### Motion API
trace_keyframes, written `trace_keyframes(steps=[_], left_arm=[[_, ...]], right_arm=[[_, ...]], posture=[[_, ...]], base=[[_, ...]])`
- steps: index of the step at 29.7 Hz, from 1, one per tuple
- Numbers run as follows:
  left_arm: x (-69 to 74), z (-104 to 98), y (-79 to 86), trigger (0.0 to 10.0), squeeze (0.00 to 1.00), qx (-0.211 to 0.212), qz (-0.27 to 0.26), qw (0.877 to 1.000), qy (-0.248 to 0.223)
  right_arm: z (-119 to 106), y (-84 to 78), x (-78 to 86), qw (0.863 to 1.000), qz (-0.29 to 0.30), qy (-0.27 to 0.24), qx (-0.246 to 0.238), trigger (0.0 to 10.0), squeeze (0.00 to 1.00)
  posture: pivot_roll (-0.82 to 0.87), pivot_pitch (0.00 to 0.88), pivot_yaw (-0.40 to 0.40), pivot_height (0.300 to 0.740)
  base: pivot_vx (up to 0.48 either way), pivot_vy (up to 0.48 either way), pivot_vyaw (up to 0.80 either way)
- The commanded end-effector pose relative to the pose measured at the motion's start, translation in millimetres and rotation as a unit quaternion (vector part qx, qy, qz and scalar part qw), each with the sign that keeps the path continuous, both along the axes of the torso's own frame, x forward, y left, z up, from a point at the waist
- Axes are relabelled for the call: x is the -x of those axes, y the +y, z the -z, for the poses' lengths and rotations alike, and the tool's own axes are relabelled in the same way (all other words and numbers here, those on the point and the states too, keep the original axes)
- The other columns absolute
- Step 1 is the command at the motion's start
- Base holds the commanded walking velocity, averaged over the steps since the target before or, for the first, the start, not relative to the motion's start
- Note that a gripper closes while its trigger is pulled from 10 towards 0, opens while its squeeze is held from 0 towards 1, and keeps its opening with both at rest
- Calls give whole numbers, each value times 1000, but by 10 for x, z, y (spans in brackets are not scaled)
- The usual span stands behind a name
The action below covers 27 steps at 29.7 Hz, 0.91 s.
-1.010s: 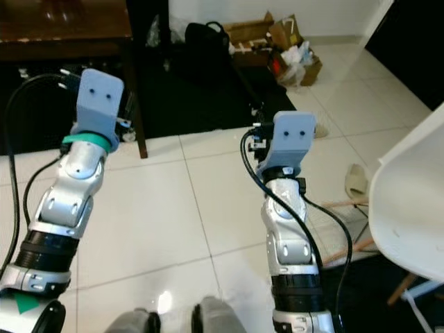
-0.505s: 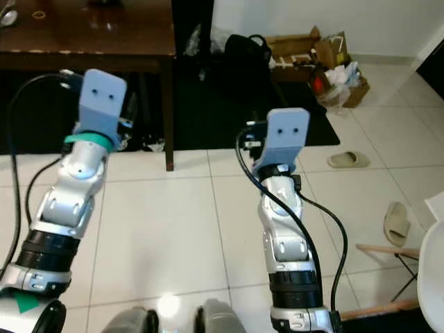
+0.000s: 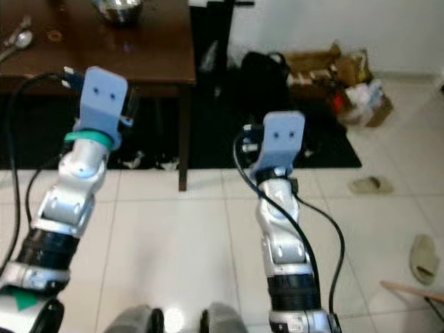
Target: Setting the table
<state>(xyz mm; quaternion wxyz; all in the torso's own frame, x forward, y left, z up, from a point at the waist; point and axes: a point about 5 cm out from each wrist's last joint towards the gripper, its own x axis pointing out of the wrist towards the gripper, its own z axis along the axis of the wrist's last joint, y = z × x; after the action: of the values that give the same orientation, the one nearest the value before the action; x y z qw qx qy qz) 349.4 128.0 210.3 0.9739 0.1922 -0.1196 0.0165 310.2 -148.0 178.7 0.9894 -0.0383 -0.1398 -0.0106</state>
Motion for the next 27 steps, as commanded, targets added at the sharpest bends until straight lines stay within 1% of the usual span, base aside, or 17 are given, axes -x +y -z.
trace_keyframes(steps=[1,7,12,16,18,21,27], left_arm=[[6,24,-65,10000,0,-3,9,1000,-1],[12,20,-33,10000,0,-6,0,1000,-7],[18,23,39,10000,0,-5,-14,1000,-9],[8,12,60,10000,0,-6,-17,1000,-12],[1,3,67,10000,0,-6,-18,1000,-14],[0,2,68,10000,0,-5,-19,1000,-15],[0,8,56,10000,0,-4,-18,1000,-14]], right_arm=[[54,-51,25,1000,10,6,2,10000,0],[65,-42,28,1000,3,9,5,10000,0],[7,-2,1,1000,-16,-4,-4,10000,0],[15,-6,-19,1000,-9,0,8,10000,0],[27,-15,-25,1000,-4,3,14,10000,0],[31,-20,-24,1000,-3,4,14,10000,0],[37,-50,-23,1000,2,6,3,10000,0]], posture=[[-33,0,17,740],[-24,0,1,740],[-14,0,-7,740],[-13,0,-8,740],[-13,0,-8,740],[-15,0,-7,740],[-20,0,-7,740]], base=[[480,0,0],[480,0,0],[480,0,0],[480,0,0],[480,0,525],[480,0,573],[480,0,0]])
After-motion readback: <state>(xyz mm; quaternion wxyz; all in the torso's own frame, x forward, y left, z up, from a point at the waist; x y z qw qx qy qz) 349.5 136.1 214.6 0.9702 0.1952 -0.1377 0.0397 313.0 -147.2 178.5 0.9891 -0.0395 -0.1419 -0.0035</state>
